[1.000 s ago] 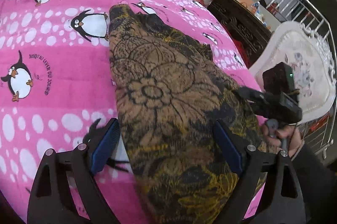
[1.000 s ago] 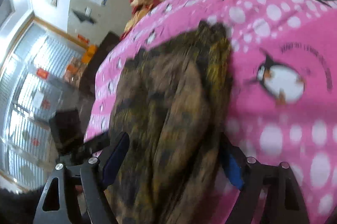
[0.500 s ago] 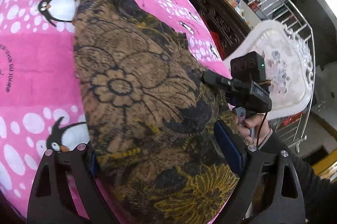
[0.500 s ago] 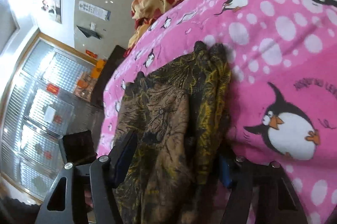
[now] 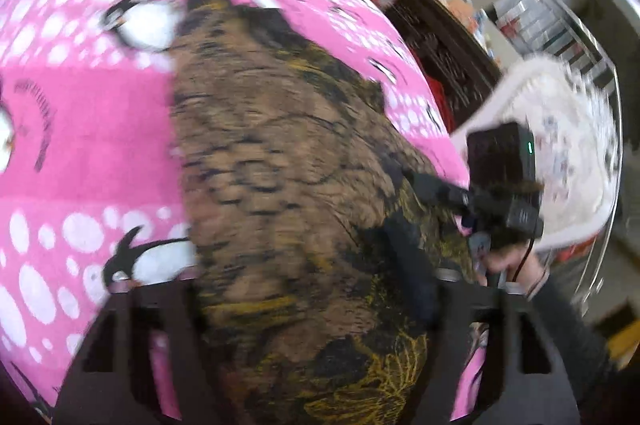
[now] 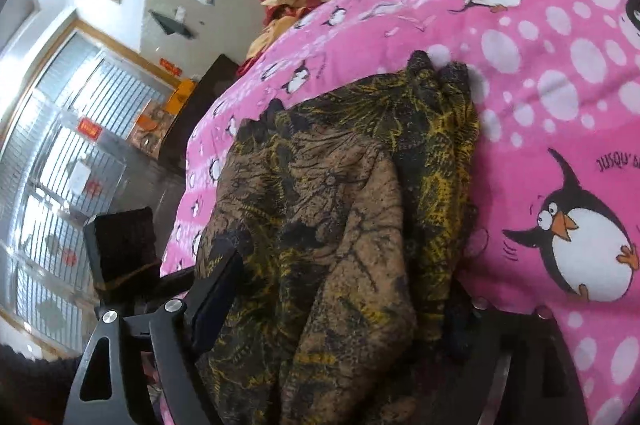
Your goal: Fold small clothes
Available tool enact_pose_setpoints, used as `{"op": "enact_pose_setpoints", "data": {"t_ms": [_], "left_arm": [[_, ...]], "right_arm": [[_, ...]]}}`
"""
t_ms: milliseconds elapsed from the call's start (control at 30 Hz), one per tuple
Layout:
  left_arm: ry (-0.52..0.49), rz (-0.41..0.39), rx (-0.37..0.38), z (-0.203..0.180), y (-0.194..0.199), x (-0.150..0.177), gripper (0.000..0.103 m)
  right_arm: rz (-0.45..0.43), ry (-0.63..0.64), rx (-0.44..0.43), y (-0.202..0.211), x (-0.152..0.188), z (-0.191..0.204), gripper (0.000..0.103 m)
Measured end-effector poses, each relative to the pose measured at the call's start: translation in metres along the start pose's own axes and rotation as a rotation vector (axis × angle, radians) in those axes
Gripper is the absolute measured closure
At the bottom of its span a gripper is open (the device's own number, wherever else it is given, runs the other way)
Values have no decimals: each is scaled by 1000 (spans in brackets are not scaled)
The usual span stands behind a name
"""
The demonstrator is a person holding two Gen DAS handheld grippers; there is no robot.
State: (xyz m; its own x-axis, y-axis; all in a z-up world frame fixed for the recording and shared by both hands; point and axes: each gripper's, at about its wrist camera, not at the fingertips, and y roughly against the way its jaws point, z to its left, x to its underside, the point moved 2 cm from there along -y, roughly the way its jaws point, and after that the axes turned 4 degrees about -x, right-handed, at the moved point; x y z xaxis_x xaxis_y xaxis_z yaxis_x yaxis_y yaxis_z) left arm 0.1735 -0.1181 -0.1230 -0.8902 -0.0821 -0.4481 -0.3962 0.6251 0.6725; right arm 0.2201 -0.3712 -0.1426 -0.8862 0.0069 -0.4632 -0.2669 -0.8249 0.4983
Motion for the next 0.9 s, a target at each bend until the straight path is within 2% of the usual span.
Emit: {"op": "enact_pose_setpoints", "data": {"t_ms": [33,100,133,167,200,233,267,300,433,567,700,900], "left_arm": [[41,1,-15,7,-1,0,69],[88,-9,-11,14,-1,3,74],[74,-18,-29,12,-1,4,76],[50,-29,-57,10,-1,7,78],[24,-43,-89,4,0,9,79],[15,-53,-106,1,1,10,80],[8,-61,-121,-3,1,10,81],[-5,-70,-138,-6,5,10,81],[-52,-90,-152,-9,21,5,82],[-55,-108,-168,6,43,-7,82],[-32,-129,-211,40,72,-15,82],[4,-161,-257,90,109,-15,82]], "right_arm": [[5,3,7,2,1,-1,20],[12,-4,40,-4,-4,4,22],[12,-3,62,-7,-5,7,24],[11,7,88,-10,-6,10,35],[3,14,123,-9,-6,10,54],[-10,-14,141,-8,-6,6,60],[-29,-55,122,-4,-5,1,70],[-40,-73,119,-2,-3,-2,75],[-85,-91,138,0,2,9,79],[-135,-159,83,-3,3,13,79],[-130,-192,14,-35,0,30,80],[-83,-173,-47,-99,-7,60,80]]}}
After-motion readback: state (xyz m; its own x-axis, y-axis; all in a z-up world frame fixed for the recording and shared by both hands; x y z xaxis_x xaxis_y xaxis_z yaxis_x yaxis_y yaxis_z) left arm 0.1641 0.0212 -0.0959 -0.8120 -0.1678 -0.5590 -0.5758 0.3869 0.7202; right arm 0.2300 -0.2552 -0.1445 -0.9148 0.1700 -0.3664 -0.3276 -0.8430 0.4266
